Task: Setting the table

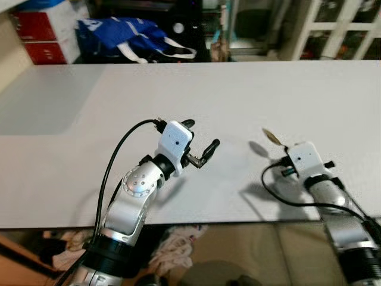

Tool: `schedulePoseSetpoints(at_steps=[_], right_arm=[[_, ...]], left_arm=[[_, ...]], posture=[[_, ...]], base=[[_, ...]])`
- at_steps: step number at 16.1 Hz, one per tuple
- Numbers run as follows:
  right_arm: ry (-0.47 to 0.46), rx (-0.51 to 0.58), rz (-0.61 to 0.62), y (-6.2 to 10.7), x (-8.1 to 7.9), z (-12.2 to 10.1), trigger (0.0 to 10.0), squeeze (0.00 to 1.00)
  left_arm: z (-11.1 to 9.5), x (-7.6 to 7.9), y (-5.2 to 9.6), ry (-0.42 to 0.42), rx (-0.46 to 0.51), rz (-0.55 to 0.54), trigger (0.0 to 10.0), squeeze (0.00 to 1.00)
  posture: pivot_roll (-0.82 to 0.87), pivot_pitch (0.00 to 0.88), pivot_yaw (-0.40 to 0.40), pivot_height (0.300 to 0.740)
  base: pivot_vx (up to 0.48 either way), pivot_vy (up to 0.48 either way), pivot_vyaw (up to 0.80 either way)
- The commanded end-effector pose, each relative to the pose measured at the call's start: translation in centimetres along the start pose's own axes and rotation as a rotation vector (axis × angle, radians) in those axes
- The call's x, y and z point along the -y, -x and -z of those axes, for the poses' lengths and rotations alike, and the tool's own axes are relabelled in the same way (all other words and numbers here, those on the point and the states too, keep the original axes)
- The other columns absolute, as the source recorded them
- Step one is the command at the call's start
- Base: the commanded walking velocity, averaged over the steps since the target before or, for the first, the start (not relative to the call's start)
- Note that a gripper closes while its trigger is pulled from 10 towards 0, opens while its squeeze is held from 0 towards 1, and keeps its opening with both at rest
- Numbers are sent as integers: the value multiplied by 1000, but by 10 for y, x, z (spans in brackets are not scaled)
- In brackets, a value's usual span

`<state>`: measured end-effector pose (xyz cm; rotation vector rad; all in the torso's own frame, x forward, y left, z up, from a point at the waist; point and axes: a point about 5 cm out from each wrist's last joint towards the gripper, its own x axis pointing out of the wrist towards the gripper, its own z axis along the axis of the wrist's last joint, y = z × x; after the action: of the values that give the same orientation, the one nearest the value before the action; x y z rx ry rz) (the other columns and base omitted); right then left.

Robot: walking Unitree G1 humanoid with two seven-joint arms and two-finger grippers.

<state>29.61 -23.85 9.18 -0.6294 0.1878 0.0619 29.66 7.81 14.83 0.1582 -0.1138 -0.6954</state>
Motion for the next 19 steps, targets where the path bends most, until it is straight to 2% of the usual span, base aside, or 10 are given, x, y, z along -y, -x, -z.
schedulePoseSetpoints(at_steps=[1, 4, 6, 8, 9, 12, 14, 19], right_arm=[[54, -11, -17, -3, 5, 1, 10000, 0], [153, -38, -46, -11, 6, 7, 10000, 0], [168, -44, -68, -15, 1, 8, 10000, 0], [171, -41, -79, -18, -4, 7, 10000, 0], [170, -29, -91, -21, -10, 5, 10000, 0], [175, 2, -104, -28, -17, 0, 10000, 0], [182, 5, -95, -30, -16, -2, 10000, 0], [259, 13, -85, -38, -15, -3, 10000, 0]], left_arm=[[-10, -1, 1, 19, 36, -5, 10000, 0], [-15, 9, 2, 55, 53, 29, 10000, 0], [-10, 13, 4, 97, 37, 41, 10000, 0], [-3, 14, 9, 129, -13, 102, 10000, 0], [7, 2, 20, 100, -77, 132, 10000, 0], [8, -4, 31, 41, -118, 184, 10000, 0], [4, -3, 30, 39, -108, 183, 10000, 0], [-1, 11, 33, 64, -91, 213, 10000, 0]], posture=[[0, 0, 12, 701], [-1, 0, -11, 701], [7, 0, -25, 701], [19, 0, -34, 701], [37, 0, -38, 701], [63, 0, -41, 701], [68, 0, -44, 701], [72, 0, -55, 701]], base=[[0, 0, 0], [0, 0, 0], [0, 0, 0], [0, 0, 0], [0, 0, 0], [0, 0, 0], [0, 0, 0], [0, 0, 0]])
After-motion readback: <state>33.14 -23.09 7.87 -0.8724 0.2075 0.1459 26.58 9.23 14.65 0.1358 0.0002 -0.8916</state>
